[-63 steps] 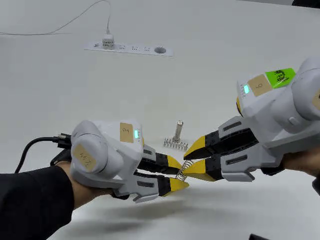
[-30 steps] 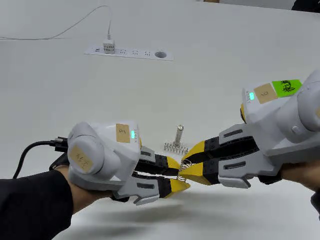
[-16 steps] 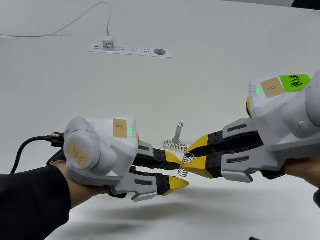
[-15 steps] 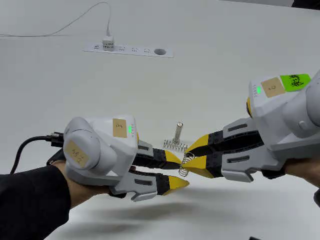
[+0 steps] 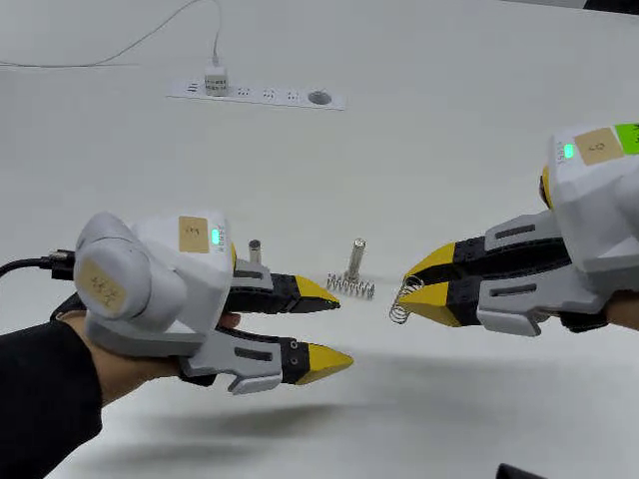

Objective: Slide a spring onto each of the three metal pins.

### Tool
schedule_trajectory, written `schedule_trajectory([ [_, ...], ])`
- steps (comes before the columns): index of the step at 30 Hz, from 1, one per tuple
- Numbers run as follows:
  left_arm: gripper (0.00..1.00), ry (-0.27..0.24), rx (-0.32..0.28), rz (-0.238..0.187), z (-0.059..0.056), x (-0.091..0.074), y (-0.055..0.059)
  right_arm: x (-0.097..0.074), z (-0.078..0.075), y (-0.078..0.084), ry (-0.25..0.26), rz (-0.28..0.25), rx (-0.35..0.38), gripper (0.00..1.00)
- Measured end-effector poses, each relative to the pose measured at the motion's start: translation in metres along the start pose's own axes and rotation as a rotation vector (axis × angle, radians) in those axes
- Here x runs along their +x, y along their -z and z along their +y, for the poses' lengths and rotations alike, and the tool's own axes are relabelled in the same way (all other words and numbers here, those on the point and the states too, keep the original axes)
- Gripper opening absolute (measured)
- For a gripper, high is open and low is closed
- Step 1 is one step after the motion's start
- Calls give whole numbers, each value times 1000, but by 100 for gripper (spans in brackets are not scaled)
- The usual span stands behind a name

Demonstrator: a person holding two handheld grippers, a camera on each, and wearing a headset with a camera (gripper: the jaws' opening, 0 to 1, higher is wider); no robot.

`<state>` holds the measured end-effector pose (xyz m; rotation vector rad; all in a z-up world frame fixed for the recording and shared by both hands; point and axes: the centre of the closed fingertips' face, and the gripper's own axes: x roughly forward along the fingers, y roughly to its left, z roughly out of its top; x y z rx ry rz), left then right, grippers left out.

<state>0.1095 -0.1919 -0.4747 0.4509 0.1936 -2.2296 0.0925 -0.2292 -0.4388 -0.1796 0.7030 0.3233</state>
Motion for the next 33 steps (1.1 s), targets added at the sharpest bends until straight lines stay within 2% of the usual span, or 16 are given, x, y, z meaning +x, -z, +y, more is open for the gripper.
schedule_trajectory([
  [7, 35, -32, -18, -2, 5, -11, 2, -12, -14, 7, 46, 6, 19, 12],
  [18, 38, -78, -47, -3, 9, -23, 7, -35, -44, 20, 139, 12, 58, 12],
  [33, 41, -136, -85, -13, 17, -38, 12, -45, -74, 33, 235, 30, 94, 12],
])
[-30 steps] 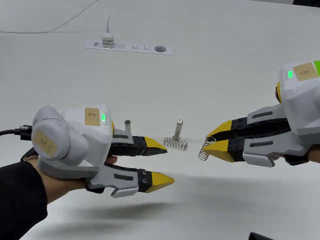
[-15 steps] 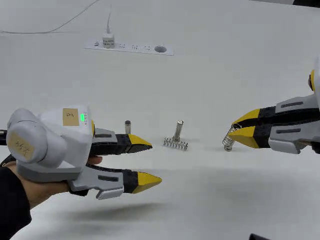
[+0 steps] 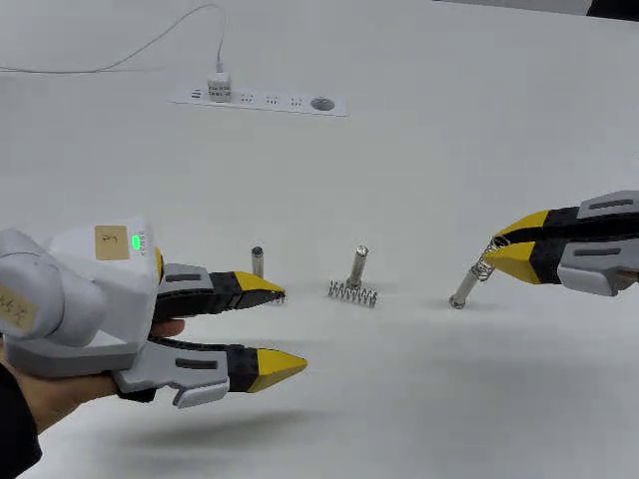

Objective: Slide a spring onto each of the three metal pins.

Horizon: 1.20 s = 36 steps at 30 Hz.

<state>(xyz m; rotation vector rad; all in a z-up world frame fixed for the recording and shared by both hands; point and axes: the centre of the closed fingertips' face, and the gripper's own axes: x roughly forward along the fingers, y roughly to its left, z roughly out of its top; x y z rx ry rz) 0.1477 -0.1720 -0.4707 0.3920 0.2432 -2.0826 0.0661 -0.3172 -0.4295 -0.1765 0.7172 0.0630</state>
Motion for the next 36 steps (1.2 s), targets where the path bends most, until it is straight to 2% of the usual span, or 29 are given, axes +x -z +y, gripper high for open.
schedule_trajectory([
  [11, 42, -40, -31, -5, 7, -7, 5, 8, -15, 9, 40, -8, 46, 12],
  [27, 42, -51, -53, -5, 8, -7, 9, 21, -19, 19, 37, -5, 78, 12],
  [36, 42, -45, -58, 0, 6, -5, 12, 33, -19, 31, 31, 7, 95, 12],
])
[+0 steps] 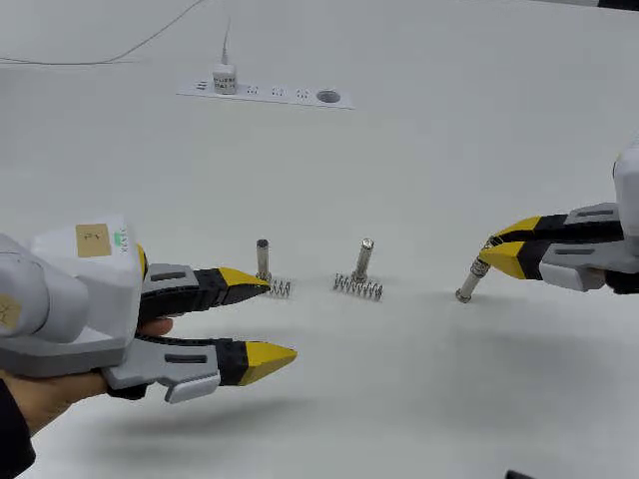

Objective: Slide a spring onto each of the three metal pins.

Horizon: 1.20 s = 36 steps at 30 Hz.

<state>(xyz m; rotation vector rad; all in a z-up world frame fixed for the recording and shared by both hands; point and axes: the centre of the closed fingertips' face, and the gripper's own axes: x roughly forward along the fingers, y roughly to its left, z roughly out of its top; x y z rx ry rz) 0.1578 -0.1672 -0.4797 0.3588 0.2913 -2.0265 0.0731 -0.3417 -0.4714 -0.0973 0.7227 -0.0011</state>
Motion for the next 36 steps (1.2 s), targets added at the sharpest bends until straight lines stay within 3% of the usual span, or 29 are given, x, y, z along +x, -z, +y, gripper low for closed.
schedule_trajectory([
  [16, 42, 2, -6, 2, -1, 0, 2, 18, 0, 25, 7, 34, 46, 12],
  [36, 42, 3, -7, 0, -2, 0, 1, 16, 0, 26, 15, 36, 57, 15],
])
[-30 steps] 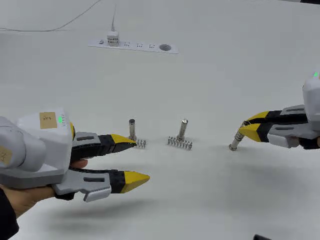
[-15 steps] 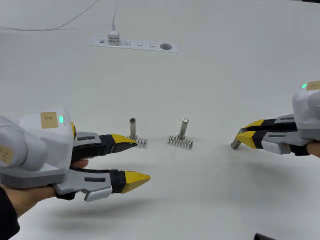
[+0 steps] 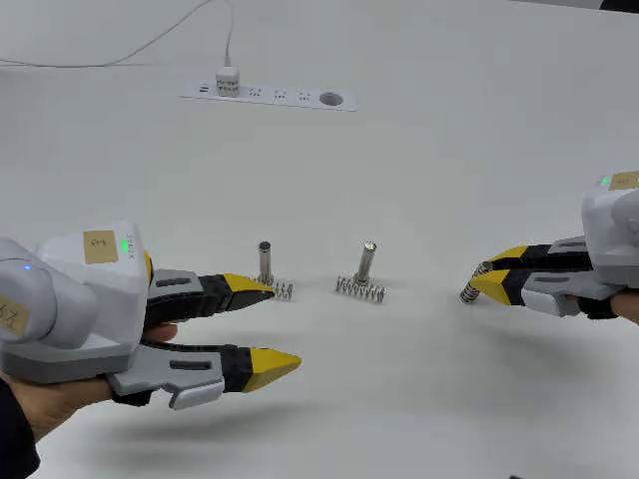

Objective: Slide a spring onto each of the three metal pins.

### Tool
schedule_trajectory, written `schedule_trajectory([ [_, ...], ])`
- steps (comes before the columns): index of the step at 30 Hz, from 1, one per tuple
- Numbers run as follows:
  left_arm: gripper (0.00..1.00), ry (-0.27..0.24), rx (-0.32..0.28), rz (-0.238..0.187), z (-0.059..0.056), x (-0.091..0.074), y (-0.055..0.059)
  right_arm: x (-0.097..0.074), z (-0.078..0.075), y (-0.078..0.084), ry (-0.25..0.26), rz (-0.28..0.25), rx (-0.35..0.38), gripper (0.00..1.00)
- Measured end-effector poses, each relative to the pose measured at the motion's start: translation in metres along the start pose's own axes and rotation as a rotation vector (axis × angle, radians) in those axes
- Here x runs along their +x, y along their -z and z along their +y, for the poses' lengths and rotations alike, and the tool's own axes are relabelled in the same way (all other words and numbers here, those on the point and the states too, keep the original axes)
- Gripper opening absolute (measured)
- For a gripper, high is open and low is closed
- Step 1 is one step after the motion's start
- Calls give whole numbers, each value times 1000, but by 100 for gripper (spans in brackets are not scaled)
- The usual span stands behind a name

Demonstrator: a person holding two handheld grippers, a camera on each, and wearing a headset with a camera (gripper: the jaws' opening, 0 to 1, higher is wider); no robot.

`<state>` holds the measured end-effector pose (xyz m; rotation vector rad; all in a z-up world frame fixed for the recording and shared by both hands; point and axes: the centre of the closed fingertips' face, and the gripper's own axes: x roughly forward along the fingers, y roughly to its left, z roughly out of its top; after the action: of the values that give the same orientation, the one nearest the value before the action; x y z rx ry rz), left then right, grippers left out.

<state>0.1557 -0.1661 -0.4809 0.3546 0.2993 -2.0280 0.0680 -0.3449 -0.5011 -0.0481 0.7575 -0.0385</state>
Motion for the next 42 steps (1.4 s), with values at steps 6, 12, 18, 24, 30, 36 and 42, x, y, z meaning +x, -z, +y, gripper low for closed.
schedule_trajectory([
  [6, 42, 0, -1, -2, 0, 0, -1, -10, 0, -12, 18, -24, -15, 16],
  [12, 42, 1, 0, -2, -1, 0, -2, -16, 5, -30, 19, -58, -41, 17],
  [18, 42, 0, 1, -4, -1, 0, -2, -13, 19, -45, -7, -80, -77, 17],
  [24, 42, -2, 1, -3, 0, -1, -2, -1, 35, -50, -55, -76, -99, 17],
  [30, 42, -3, -1, -3, 0, -1, -1, 14, 50, -49, -100, -58, -120, 17],
  [36, 42, -5, -1, -2, 1, -1, -1, 32, 67, -46, -152, -26, -150, 17],
  [42, 42, -5, -2, -1, 1, -1, 0, 45, 72, -41, -179, 0, -159, 17],
])
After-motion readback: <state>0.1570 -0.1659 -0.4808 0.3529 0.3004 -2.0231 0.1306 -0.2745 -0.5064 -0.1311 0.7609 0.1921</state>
